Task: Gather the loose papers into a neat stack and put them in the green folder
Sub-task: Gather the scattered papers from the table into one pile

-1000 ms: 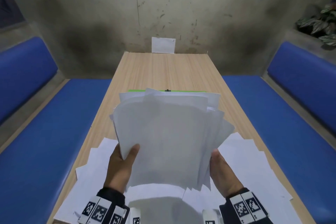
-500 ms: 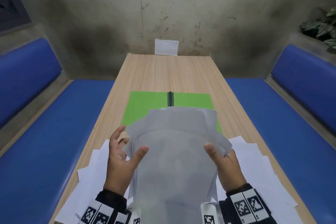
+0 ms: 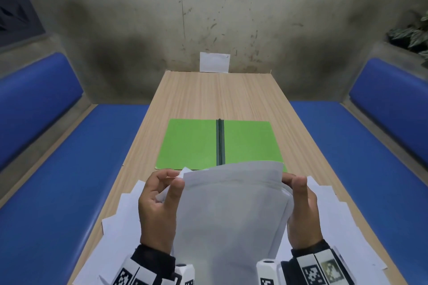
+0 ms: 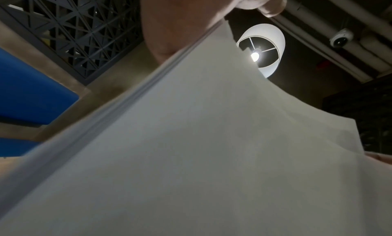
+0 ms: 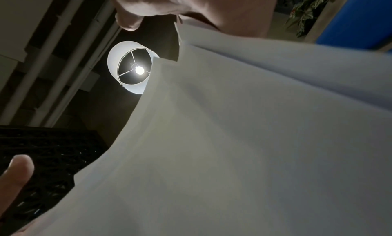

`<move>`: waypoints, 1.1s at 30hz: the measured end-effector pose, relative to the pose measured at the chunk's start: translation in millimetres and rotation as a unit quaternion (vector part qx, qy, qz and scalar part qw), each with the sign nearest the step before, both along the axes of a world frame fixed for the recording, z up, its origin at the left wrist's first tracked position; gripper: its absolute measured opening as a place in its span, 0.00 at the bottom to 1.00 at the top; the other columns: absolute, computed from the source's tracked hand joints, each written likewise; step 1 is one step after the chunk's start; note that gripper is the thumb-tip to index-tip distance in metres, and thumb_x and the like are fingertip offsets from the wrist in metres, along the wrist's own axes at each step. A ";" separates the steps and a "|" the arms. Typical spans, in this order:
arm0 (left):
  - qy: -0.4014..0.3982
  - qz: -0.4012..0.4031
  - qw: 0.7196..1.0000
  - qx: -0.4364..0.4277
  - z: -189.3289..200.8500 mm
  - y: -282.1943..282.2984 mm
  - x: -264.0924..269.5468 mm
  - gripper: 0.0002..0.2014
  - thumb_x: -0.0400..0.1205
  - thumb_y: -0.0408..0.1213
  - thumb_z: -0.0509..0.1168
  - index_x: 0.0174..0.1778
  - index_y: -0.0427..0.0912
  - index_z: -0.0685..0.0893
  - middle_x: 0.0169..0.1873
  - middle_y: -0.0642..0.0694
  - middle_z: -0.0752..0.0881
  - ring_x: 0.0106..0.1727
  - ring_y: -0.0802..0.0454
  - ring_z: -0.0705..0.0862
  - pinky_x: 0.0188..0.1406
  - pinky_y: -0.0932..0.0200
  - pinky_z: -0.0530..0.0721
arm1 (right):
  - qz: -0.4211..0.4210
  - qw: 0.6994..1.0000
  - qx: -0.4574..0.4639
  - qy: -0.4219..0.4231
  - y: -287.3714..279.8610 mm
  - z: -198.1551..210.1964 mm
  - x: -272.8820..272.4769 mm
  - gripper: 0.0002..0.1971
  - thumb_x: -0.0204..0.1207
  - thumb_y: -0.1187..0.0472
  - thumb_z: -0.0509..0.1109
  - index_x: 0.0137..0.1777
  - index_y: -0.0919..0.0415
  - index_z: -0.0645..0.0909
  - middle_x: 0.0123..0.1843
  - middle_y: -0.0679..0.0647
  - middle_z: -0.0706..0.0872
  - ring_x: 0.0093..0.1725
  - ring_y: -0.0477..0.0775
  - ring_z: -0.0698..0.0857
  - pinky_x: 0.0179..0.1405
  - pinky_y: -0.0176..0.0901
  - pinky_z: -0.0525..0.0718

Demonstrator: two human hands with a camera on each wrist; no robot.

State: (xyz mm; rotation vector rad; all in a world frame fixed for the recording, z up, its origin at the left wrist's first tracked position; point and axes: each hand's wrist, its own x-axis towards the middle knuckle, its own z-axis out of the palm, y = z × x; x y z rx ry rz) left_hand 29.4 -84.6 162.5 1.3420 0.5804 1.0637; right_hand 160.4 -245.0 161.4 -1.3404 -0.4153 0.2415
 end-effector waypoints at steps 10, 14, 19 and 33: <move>0.062 0.071 0.994 0.051 1.2 -12.3 3.8 0.10 0.63 0.45 0.74 0.26 0.45 0.80 0.25 0.63 0.84 0.28 0.66 0.80 0.29 0.80 0.75 | -0.090 0.994 -0.055 -0.014 0.7 -0.7 -10.0 0.40 0.45 0.24 0.71 0.23 0.64 0.64 0.22 0.47 0.62 0.25 0.46 0.61 0.21 0.32 0.61; 0.061 0.045 0.995 0.060 -4.1 -7.6 0.5 0.12 0.72 0.24 0.72 0.32 0.47 0.83 0.28 0.66 0.85 0.31 0.68 0.82 0.34 0.81 0.77 | -0.089 0.994 -0.054 -0.018 -3.3 -0.4 -8.2 0.37 0.46 0.21 0.67 0.25 0.59 0.71 0.20 0.44 0.70 0.24 0.42 0.66 0.23 0.29 0.66; 0.047 -0.023 0.995 0.079 -1.9 -5.9 -7.8 0.20 0.71 0.28 0.71 0.38 0.65 0.85 0.39 0.49 0.88 0.34 0.65 0.84 0.39 0.77 0.81 | -0.080 0.995 -0.054 -0.012 -3.8 -3.4 -3.1 0.28 0.59 0.38 0.76 0.32 0.66 0.77 0.29 0.50 0.77 0.29 0.41 0.73 0.34 0.30 0.74; 0.148 -0.214 0.965 0.018 -35.9 20.9 -40.5 0.39 0.53 0.52 0.81 0.60 0.56 0.75 0.46 0.56 0.90 0.51 0.66 0.86 0.44 0.76 0.81 | 0.108 0.988 -0.108 -0.012 -30.8 -40.9 2.0 0.36 0.49 0.37 0.77 0.59 0.49 0.81 0.56 0.41 0.87 0.57 0.47 0.86 0.53 0.39 0.84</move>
